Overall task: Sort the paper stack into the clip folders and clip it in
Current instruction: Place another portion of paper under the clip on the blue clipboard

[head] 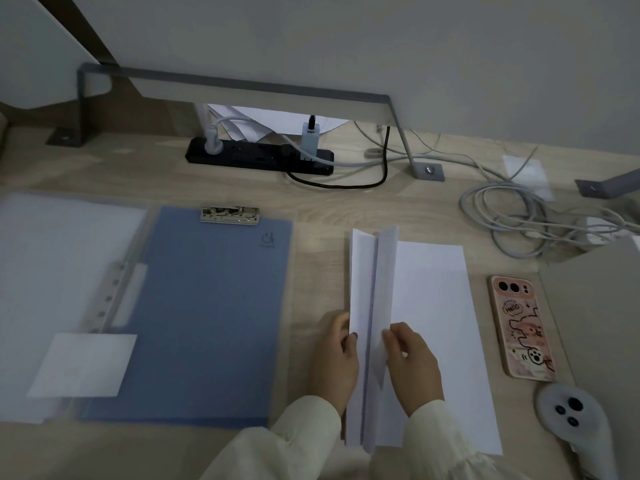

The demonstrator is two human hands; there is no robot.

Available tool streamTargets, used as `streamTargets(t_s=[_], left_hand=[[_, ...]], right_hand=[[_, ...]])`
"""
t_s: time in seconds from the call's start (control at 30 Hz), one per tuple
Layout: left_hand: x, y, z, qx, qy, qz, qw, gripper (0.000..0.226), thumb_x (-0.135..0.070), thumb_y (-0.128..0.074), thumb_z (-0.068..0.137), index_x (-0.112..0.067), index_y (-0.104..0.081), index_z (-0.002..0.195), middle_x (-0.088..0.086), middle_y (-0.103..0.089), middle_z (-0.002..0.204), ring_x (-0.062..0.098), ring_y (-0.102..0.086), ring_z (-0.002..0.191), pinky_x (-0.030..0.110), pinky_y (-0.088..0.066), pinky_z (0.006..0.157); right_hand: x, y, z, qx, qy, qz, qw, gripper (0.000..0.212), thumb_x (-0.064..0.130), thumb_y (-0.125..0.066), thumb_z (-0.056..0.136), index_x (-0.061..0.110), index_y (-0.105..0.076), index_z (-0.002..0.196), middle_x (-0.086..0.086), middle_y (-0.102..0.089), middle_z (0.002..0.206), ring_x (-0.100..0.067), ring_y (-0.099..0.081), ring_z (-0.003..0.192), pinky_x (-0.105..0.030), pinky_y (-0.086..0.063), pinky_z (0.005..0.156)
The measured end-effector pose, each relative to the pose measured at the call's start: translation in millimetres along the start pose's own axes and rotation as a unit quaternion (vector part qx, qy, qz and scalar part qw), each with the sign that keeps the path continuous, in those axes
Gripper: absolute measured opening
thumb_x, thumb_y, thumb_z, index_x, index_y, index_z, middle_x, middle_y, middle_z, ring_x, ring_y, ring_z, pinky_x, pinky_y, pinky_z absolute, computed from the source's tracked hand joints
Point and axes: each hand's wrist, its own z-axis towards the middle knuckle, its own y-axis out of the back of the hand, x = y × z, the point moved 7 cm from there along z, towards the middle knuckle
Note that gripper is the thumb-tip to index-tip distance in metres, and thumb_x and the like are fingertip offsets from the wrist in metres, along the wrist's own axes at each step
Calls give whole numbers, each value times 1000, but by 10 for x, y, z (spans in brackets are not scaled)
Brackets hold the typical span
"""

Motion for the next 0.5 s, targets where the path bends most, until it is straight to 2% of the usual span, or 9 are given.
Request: streamTargets(t_s=[0.07,0.13,0.17,0.23,0.3,0.4,0.5], left_hand=[[-46,37,-18,-29,-38,60,997,43,-20,-39,97,-25,-34,139,-5,-49,135,9,-51,115,18,-41,95],[-138,78,-58,-57,-92,94,990,43,-24,-41,95,-29,-34,138,-9,-39,140,2,-44,113,8,-36,93],[-157,55,-63,-41,-100,81,991,43,-27,-41,95,-29,-34,137,-11,-37,140,2,-41,116,7,-34,94],[-129,-98,-72,64,-44,5,997,41,-35,-39,95,-29,-35,135,-10,-42,136,7,-44,122,15,-36,99],[-70,-233,-97,144,36,-58,987,36,-41,-35,95,-27,-43,127,-6,-52,128,10,-50,116,23,-39,102],[-9,-220,-48,123,70,-42,989,42,-40,-35,96,-17,-43,130,-4,-50,130,18,-46,126,33,-34,110],[21,-195,7,110,72,24,991,33,-23,-36,97,-9,-41,126,3,-52,124,24,-50,119,32,-39,102]], right_hand=[[-14,-6,15,3,-3,-2,1000,24,27,-42,94,28,-45,71,-4,-60,96,-18,-56,87,-26,-38,76],[-17,-2,16,6,-6,0,1000,27,27,-42,94,30,-43,68,-4,-59,95,-18,-57,87,-27,-40,77],[-7,5,12,8,-5,2,1000,26,27,-42,94,29,-44,68,-4,-58,95,-17,-56,86,-27,-40,77],[20,3,8,16,0,3,1000,24,27,-42,94,28,-48,71,-2,-57,97,-12,-53,82,-25,-38,77],[42,-18,3,28,0,0,1000,20,29,-41,94,30,-51,77,1,-54,102,-8,-51,80,-23,-36,79],[32,-33,5,35,-12,20,999,18,29,-37,96,28,-54,88,3,-49,110,-11,-49,89,-23,-35,85],[-13,-20,11,36,-19,38,998,22,24,-36,96,29,-55,86,1,-52,115,-13,-50,96,-26,-38,91]])
